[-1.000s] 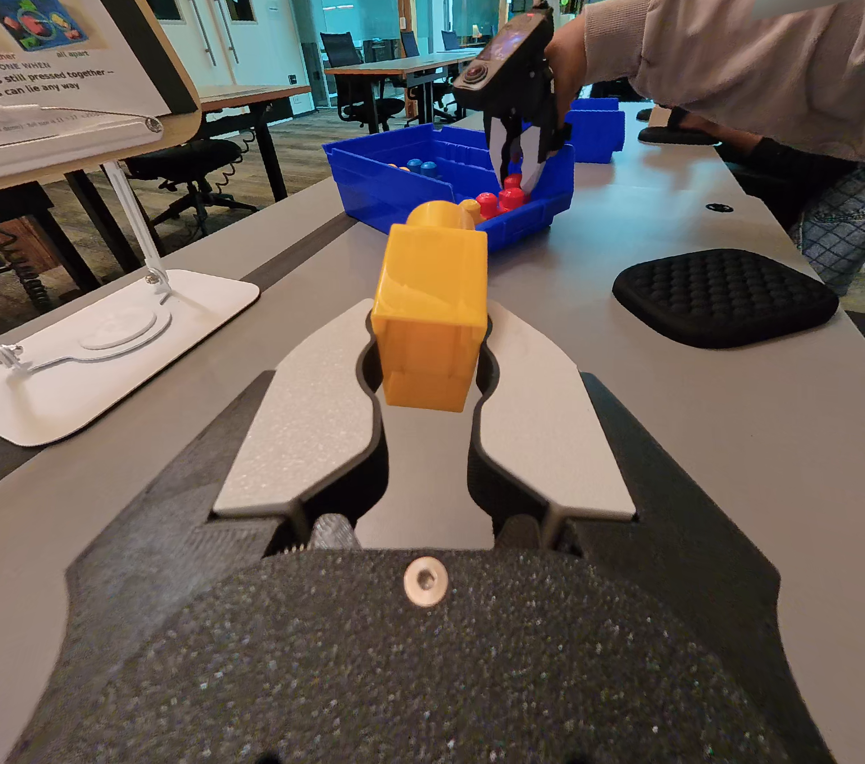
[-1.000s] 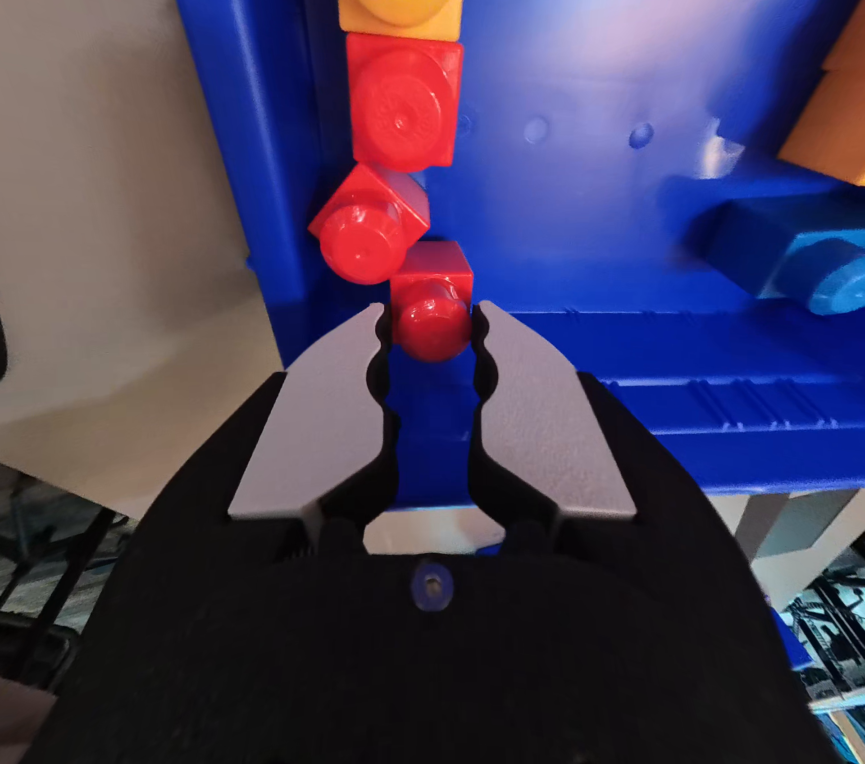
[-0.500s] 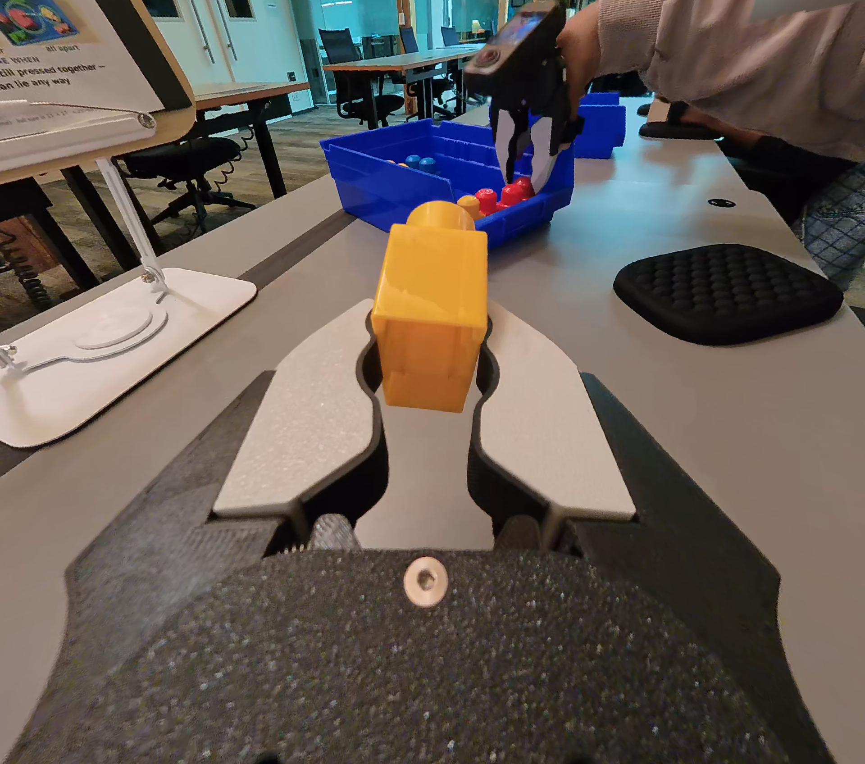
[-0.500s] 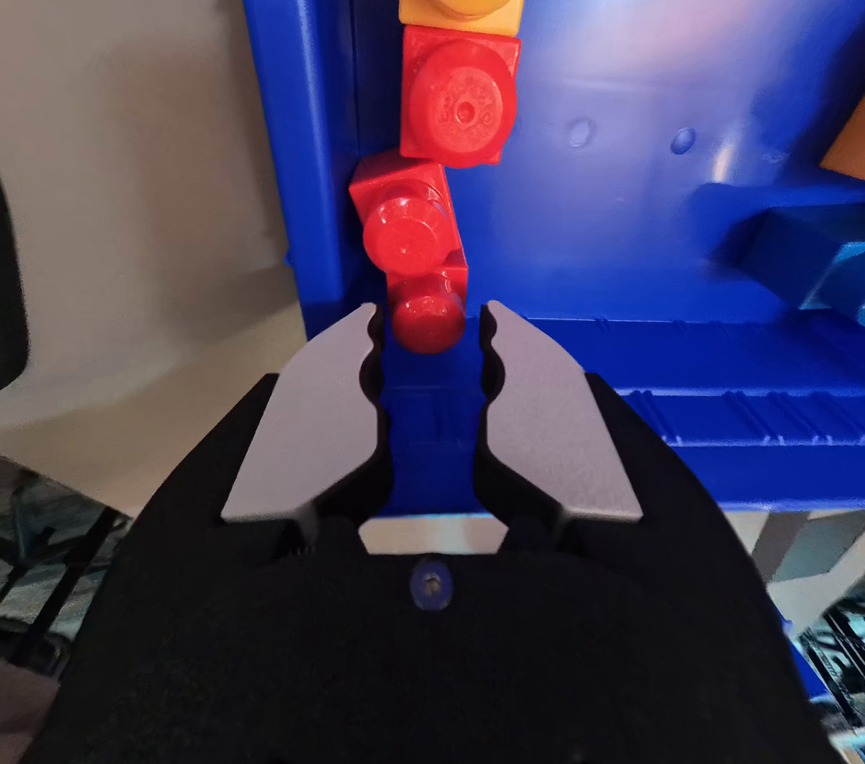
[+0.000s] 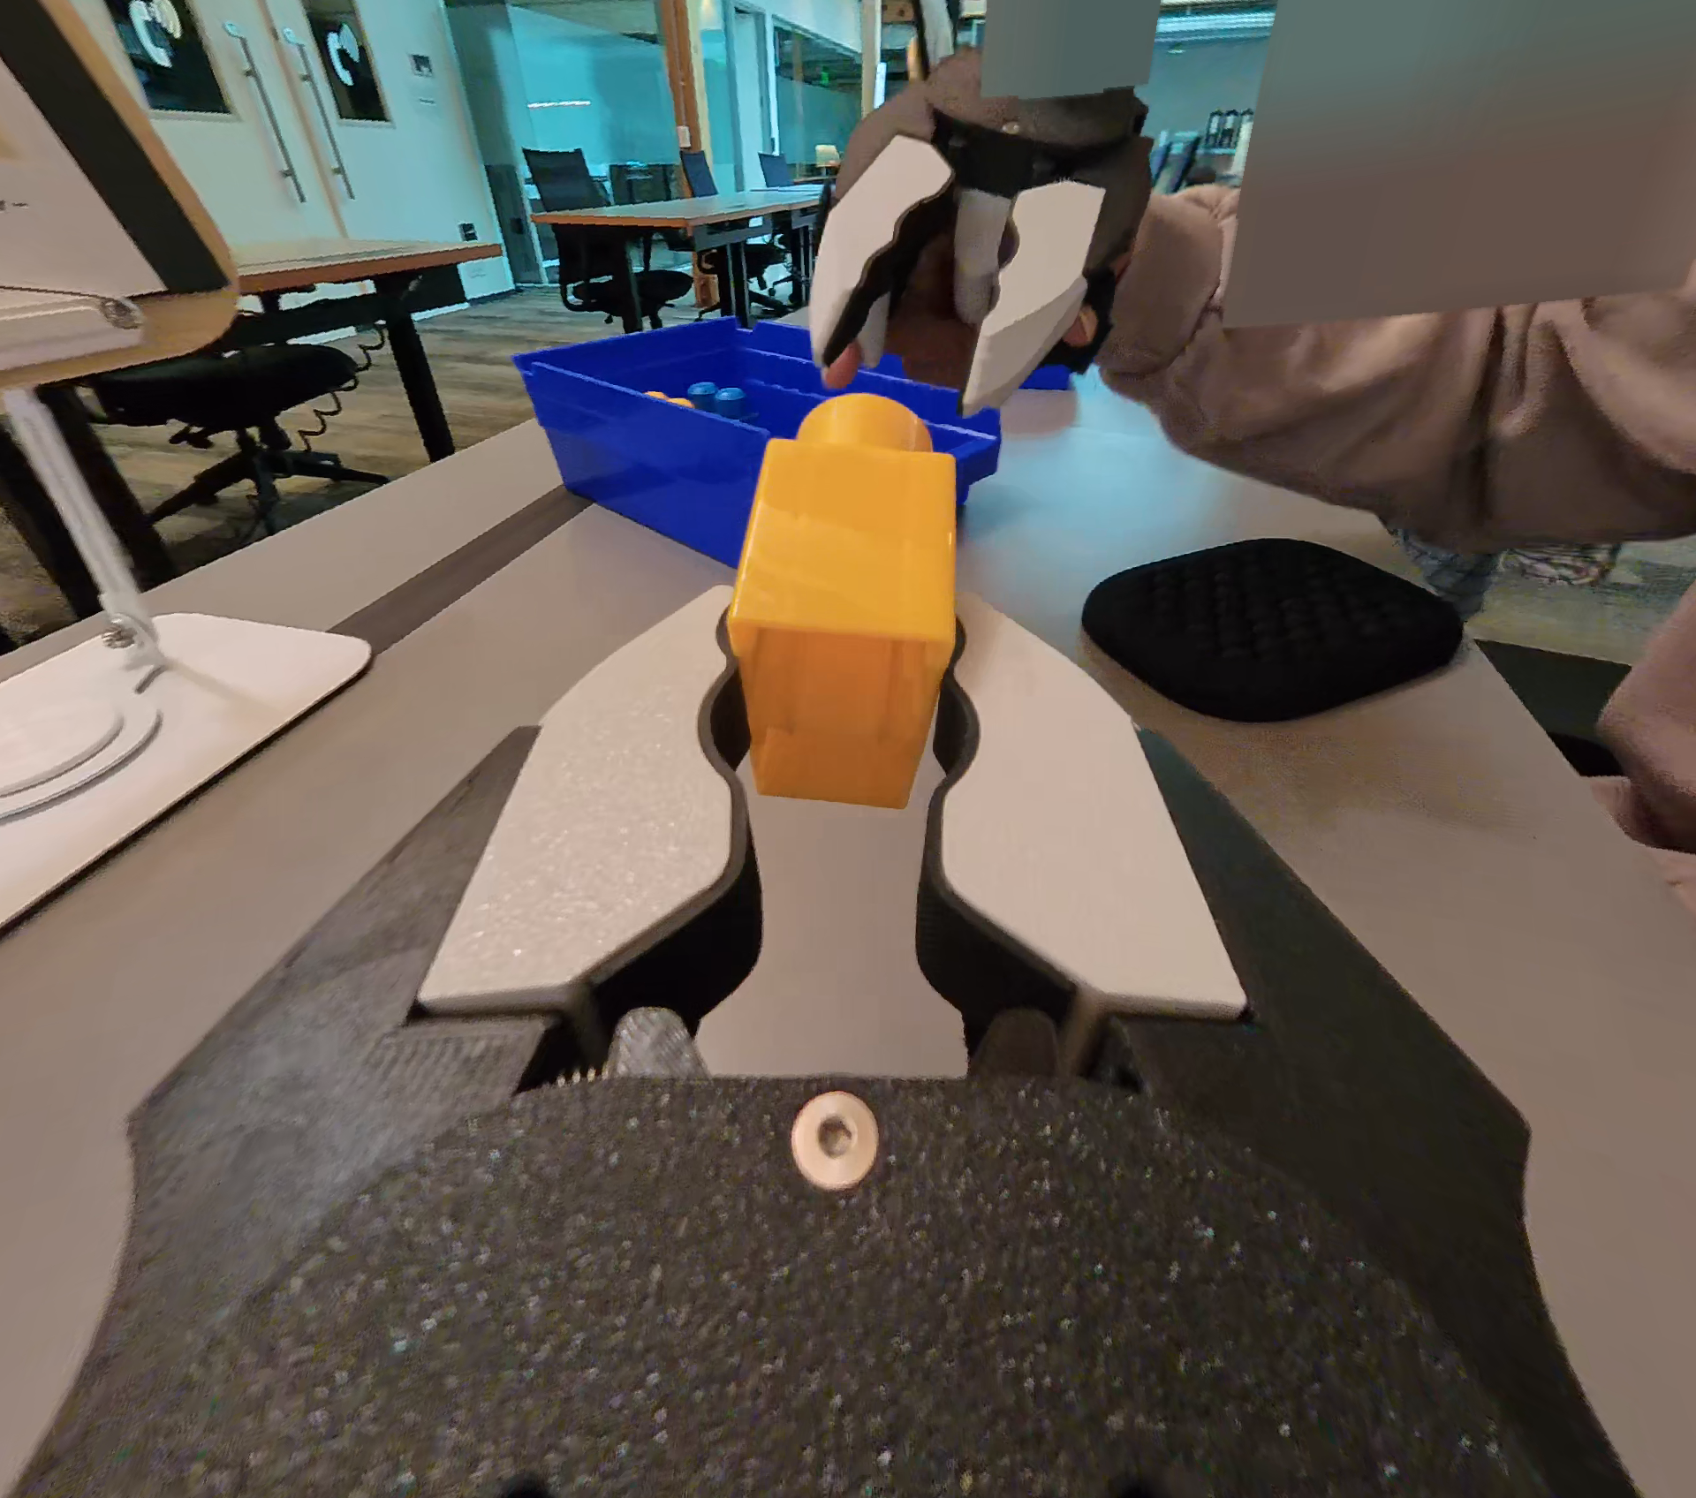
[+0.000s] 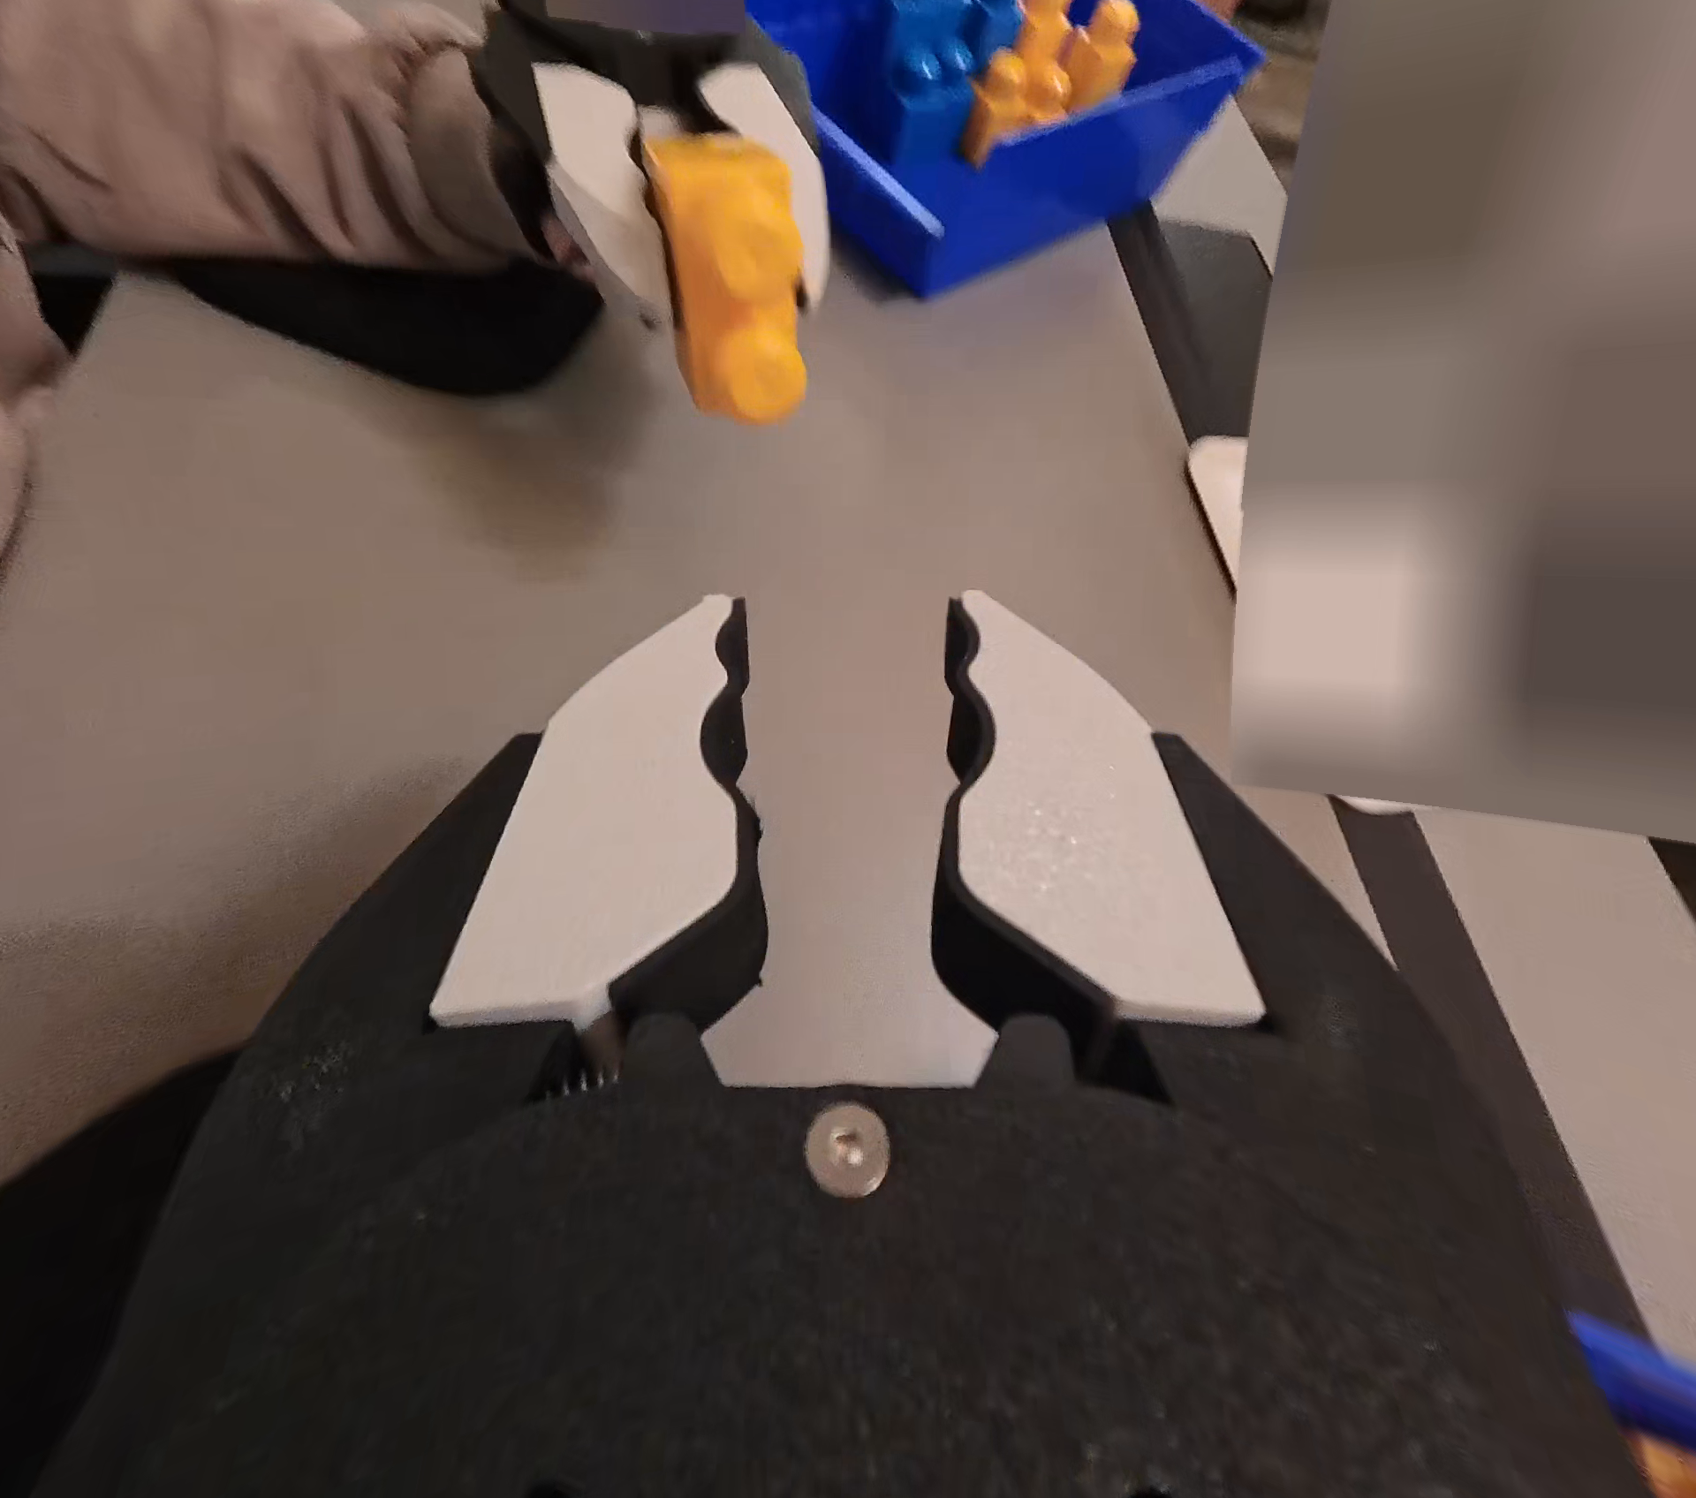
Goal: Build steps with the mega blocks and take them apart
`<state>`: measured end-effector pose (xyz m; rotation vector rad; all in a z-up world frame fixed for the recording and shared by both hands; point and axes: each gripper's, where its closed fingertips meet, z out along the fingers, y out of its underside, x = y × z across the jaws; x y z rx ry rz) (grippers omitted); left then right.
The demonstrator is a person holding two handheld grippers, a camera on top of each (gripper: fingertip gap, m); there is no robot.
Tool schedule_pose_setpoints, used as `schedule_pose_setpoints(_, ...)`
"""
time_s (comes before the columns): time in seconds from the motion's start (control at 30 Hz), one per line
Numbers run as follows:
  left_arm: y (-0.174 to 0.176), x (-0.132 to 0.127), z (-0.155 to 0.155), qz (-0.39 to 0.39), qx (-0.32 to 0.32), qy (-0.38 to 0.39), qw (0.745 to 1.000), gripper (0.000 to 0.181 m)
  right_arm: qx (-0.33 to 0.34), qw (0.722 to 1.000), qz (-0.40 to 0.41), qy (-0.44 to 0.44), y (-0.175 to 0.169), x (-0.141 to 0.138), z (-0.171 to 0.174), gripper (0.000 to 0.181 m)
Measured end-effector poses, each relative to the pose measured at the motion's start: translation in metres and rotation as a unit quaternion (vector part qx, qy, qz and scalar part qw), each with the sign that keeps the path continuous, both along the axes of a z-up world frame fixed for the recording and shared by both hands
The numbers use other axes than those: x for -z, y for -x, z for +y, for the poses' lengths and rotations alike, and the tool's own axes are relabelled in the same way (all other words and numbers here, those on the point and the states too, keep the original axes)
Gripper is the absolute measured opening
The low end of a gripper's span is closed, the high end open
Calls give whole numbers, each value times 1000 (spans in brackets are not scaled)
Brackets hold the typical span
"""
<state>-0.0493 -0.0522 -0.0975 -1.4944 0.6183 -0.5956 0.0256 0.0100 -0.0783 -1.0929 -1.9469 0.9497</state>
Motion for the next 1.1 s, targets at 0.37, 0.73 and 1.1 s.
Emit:
schedule_pose_setpoints(0.37,-25,0,-9,2,42,-5,999,38,-81,995,42,48,52,0,-74,37)
schedule_pose_setpoints(0.73,-21,5,-2,11,9,0,1000,35,-54,999,3,9,36,-13,-49,29)
schedule_pose_setpoints(1.1,-7,9,5,27,-30,-2,999,10,202,929,-250,-187,-93,-18,188,29)
